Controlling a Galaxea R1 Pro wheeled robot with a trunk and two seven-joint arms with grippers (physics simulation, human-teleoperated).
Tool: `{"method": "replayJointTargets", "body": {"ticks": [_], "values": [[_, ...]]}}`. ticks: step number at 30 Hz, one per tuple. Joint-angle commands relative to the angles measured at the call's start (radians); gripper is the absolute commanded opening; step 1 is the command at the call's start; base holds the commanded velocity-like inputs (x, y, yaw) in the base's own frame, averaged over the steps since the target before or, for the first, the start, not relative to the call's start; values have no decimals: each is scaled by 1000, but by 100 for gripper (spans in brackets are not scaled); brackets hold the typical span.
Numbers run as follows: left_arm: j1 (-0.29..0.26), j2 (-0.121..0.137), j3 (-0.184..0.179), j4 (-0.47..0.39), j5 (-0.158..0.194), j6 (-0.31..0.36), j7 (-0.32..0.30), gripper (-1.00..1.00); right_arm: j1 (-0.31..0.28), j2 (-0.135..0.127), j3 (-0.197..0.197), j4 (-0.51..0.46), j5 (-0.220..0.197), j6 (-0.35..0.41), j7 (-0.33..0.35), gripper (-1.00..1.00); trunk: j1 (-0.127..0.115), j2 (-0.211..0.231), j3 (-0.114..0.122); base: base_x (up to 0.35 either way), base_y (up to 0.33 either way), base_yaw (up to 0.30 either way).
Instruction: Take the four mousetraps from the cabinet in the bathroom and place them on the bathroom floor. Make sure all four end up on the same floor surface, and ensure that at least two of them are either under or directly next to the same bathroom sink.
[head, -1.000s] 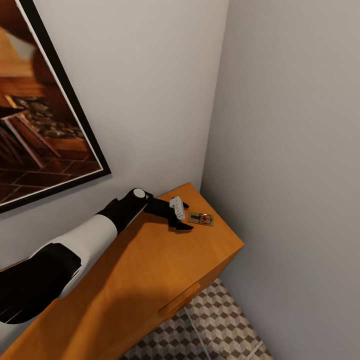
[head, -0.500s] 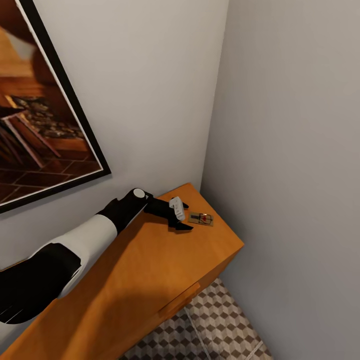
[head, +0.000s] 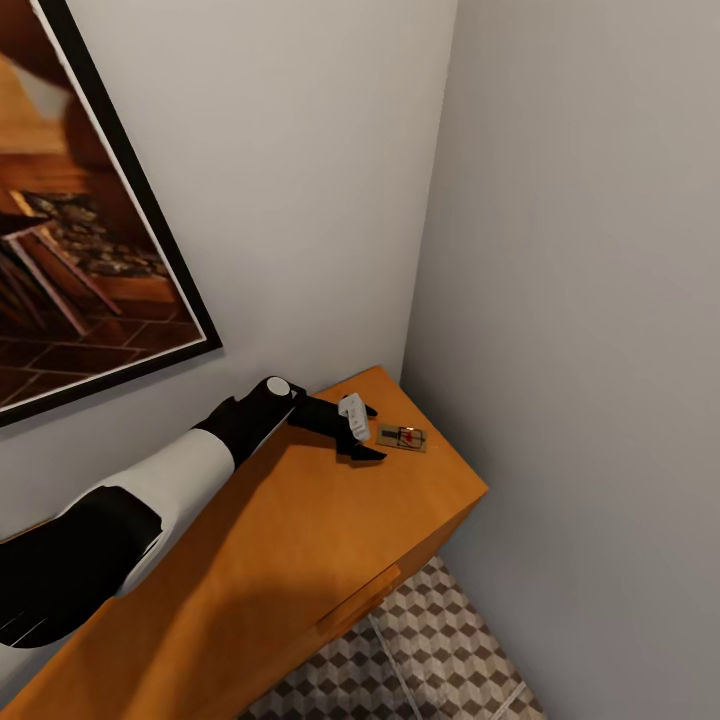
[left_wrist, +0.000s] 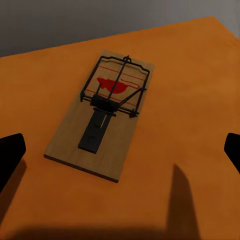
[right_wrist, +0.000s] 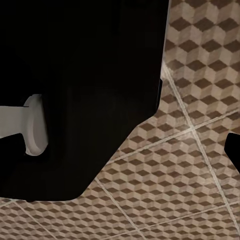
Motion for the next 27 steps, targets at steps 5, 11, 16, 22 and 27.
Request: {"method": "replayJointTargets", "body": {"ticks": [5,11,16,22,27], "values": [[-1,0,0,0,-4,-2,-1,100,0,0,-9,1,7,-3,4,100,1,-2,-1,0,0,0],[-1,0,0,1,-5,-2,-1,100,0,0,-9,1,6,-3,4,100,1,-2,-1,0,0,0],[-1,0,0,2,-5,-2,-1,100,0,0,-9,1,6,-3,4,100,1,-2,-1,0,0,0],[-1,0,0,3,-5,-2,-1,100,0,0,-9,1,7,-3,4,100,1,-2,-1,0,0,0],[-1,0,0,3,-5,-2,-1,100,0,0,-9,1,8,-3,4,100,1,-2,-1,0,0,0]]}}
